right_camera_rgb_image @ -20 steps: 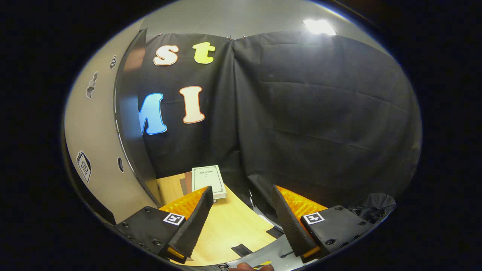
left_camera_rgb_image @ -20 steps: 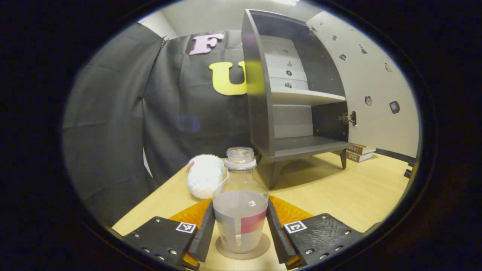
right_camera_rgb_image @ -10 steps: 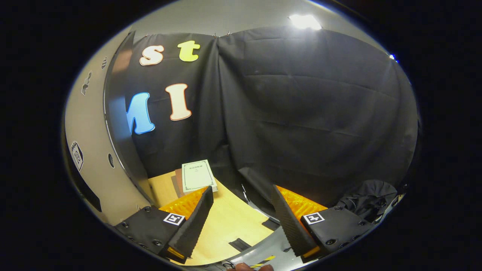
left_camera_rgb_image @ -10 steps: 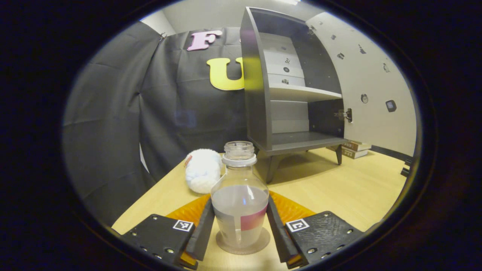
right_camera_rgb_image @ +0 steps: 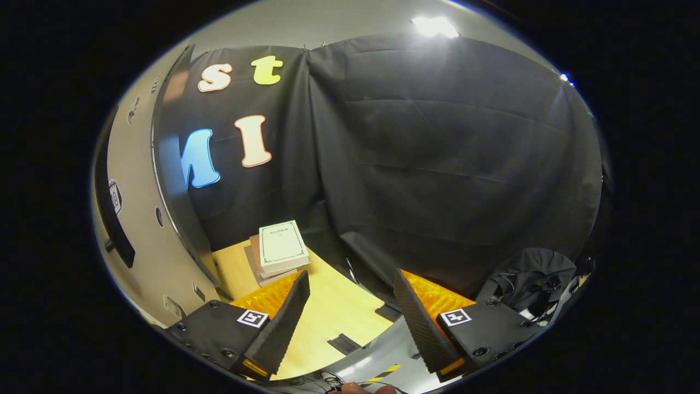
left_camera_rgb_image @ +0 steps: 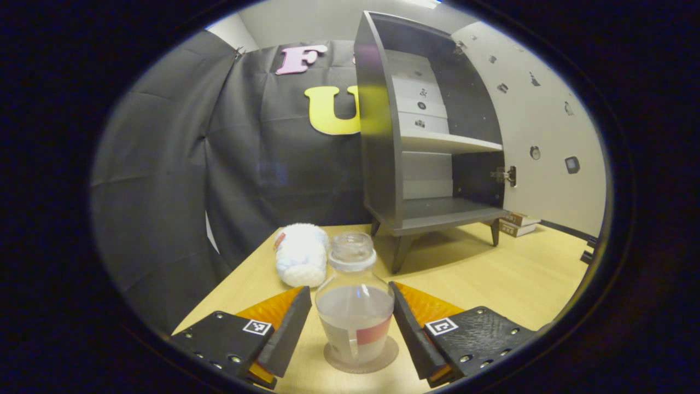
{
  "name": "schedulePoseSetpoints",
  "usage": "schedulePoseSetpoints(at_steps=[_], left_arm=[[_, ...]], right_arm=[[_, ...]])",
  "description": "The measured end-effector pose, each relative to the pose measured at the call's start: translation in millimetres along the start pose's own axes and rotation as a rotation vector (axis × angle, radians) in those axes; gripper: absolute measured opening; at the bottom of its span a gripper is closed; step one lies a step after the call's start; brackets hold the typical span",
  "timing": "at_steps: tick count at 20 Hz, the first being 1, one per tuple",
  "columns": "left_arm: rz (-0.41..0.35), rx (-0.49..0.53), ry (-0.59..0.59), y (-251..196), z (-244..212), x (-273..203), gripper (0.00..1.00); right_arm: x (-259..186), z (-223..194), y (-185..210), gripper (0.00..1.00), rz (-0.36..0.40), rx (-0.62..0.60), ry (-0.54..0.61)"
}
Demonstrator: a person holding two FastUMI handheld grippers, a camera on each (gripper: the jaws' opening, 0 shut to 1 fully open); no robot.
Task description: Open the cabinet door with the right hand, grasp the bottle in the cabinet with the left hand and place it on the coaster, then close the cabinet door with the right hand.
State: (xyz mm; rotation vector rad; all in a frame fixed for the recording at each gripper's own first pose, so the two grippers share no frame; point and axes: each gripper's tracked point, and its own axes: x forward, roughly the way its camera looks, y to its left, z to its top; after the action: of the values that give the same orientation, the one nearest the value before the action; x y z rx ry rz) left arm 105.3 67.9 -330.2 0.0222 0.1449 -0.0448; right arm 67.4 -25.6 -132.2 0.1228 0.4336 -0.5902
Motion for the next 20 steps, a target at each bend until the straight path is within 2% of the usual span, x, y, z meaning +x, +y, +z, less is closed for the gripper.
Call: schedulePoseSetpoints(at_steps=[3,6,9,12,16,18,20], left_arm=[[-0.028,0.004,-0.030,-6.4,24.9,-8.1,0.84],[-0.021,0.041,-0.076,-8.1,60.8,-26.2,0.86],[0.015,0.070,-0.118,-2.5,101.0,-46.6,0.84],[0.057,0.038,-0.155,-3.7,144.5,-68.9,0.86],[0.153,0.021,-0.172,-17.9,189.9,-95.7,0.84],[0.182,0.008,-0.171,-33.7,205.6,-104.7,0.86],[0.209,0.017,-0.169,-49.0,217.7,-112.4,0.84]], right_arm=[[-5.1,-15.0,-6.0,0.98,-0.008,0.021,0.015],[-2.3,-24.6,-10.3,0.98,-0.013,0.046,0.022],[11.9,-27.0,-8.4,0.98,-0.001,0.091,0.028],[31.9,-23.4,-7.6,0.98,0.018,0.124,0.022],[57.7,-13.3,-8.3,0.98,0.059,0.110,0.012],[67.5,-4.9,-7.1,0.98,0.087,0.083,-0.011],[76.3,4.7,-6.7,0.98,0.117,0.050,-0.034]])
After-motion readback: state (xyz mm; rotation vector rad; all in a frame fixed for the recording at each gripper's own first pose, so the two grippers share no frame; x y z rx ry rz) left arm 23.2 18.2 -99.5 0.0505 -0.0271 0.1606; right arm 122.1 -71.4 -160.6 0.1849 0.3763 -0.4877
